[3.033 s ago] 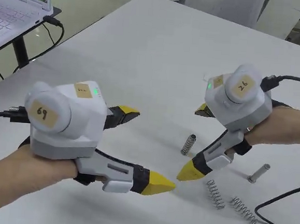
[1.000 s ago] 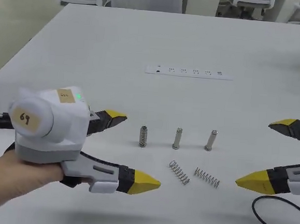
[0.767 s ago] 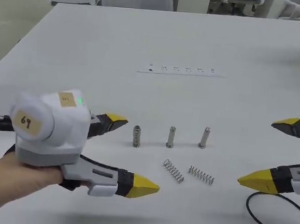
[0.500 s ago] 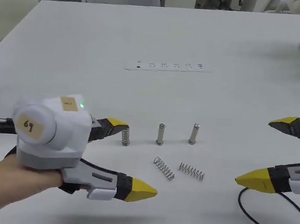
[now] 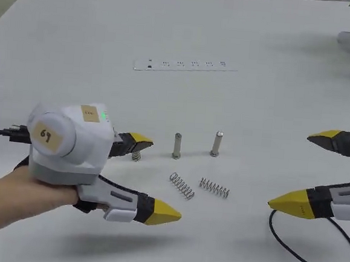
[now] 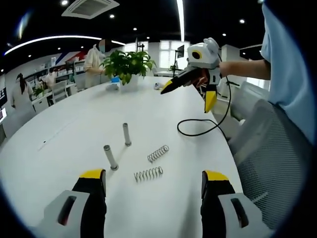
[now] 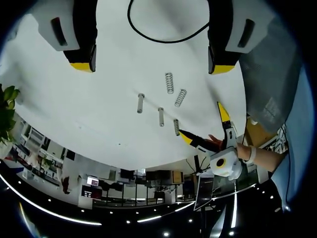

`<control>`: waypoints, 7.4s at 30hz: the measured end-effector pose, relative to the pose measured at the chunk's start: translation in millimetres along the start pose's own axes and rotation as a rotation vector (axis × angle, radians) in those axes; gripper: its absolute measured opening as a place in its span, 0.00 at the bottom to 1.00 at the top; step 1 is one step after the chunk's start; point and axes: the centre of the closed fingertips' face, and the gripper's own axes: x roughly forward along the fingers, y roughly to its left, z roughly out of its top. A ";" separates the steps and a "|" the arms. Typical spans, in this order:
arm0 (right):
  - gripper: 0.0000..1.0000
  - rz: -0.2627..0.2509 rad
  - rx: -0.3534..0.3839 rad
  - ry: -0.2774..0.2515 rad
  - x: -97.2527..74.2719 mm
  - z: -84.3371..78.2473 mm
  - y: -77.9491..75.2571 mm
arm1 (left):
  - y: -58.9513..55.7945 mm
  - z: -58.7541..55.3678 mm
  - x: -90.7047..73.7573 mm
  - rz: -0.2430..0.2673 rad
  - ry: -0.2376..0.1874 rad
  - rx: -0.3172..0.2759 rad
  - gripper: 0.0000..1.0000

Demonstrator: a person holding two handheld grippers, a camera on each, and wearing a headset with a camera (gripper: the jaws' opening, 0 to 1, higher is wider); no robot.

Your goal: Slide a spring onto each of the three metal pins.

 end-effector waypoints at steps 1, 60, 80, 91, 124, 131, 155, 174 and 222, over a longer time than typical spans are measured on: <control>0.93 0.000 0.001 0.000 0.3 -0.4 0.3 | 0.3 -1.0 0.5 -0.002 0.006 0.006 0.73; 0.90 0.001 0.095 -0.011 -1.8 -16.1 11.7 | 0.5 -32.7 41.9 -0.143 0.209 0.121 0.30; 0.89 0.005 0.106 -0.012 -1.7 -19.7 13.4 | 7.0 -28.6 43.2 -0.115 0.191 0.155 0.20; 0.89 0.003 0.113 -0.010 -1.6 -21.3 12.8 | 8.0 -34.2 42.4 -0.112 0.204 0.146 0.12; 0.87 0.013 0.111 0.000 0.6 -23.4 13.4 | 8.4 -36.1 42.2 -0.105 0.188 0.142 0.05; 0.87 0.018 0.111 0.004 1.3 -23.4 15.7 | 7.8 -35.7 41.6 -0.102 0.180 0.135 0.04; 0.85 0.030 0.110 0.002 3.6 -21.6 20.3 | 9.0 -35.1 35.9 -0.059 0.113 0.060 0.02; 0.84 0.057 0.072 0.001 5.4 -7.7 23.4 | 2.3 -14.5 11.6 0.004 -0.004 -0.012 0.02; 0.57 0.461 -0.170 0.090 25.9 55.1 100.0 | -61.4 16.7 -37.5 -0.018 -0.194 -0.058 0.02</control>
